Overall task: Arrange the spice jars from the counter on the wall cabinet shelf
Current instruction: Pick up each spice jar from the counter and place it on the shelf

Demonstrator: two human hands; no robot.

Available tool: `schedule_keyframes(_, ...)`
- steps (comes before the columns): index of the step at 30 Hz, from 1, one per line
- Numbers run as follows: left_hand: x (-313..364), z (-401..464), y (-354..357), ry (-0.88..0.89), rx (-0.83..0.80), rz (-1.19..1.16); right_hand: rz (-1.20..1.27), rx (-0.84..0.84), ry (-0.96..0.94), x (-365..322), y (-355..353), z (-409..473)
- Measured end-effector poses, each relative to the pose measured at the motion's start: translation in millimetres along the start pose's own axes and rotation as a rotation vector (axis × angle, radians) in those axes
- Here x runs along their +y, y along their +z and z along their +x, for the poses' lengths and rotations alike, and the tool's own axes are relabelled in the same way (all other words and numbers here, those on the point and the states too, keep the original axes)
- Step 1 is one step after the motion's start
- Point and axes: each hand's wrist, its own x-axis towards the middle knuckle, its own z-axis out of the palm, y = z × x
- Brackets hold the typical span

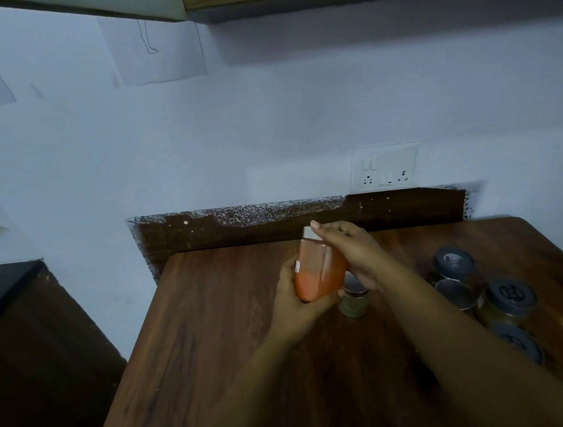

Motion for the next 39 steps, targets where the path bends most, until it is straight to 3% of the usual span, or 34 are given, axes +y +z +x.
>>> schedule_keyframes(2, 2, 2, -3, -0.055, -0.114, -0.096, -0.011, 0.013, -0.019, 2, 1, -1)
schedule_keyframes(5, 1, 6, -10, -0.230, -0.201, -0.423, 0.057, 0.048, -0.029, -2, -1, -1)
schedule_keyframes(9, 3, 6, -11, -0.286, -0.286, -0.545, 0.155, -0.029, 0.040, -9, -4, 2)
schedule_keyframes(11, 8, 5, -2, -0.216, -0.178, -0.469, 0.165, -0.028, 0.046, -7, -4, 6)
schedule_keyframes(14, 7, 8, 5, -0.027, 0.011, -0.153, 0.105, -0.017, 0.067, -6, -6, 4)
schedule_keyframes(16, 7, 10, 2, 0.030, -0.034, -0.095, 0.090, -0.002, 0.053, -6, -7, 3)
schedule_keyframes(19, 16, 12, -6, -0.111, -0.116, -0.354, 0.196, -0.043, 0.036, -12, -11, 2)
schedule_keyframes(22, 19, 14, -10, -0.160, -0.209, -0.341, 0.238, -0.139, 0.054, -18, -13, 3)
schedule_keyframes(26, 24, 9, 0, -0.030, -0.053, -0.161, 0.155, -0.162, 0.045, -24, -17, 5)
schedule_keyframes(29, 25, 8, 1, 0.042, -0.131, -0.004, -0.007, -0.161, -0.023, -29, -23, 7)
schedule_keyframes(32, 27, 7, -2, 0.015, -0.232, -0.028, -0.103, -0.151, -0.070, -32, -26, 6)
schedule_keyframes(39, 27, 7, -5, -0.003, -0.182, -0.132, -0.060, -0.259, -0.058, -38, -30, 4)
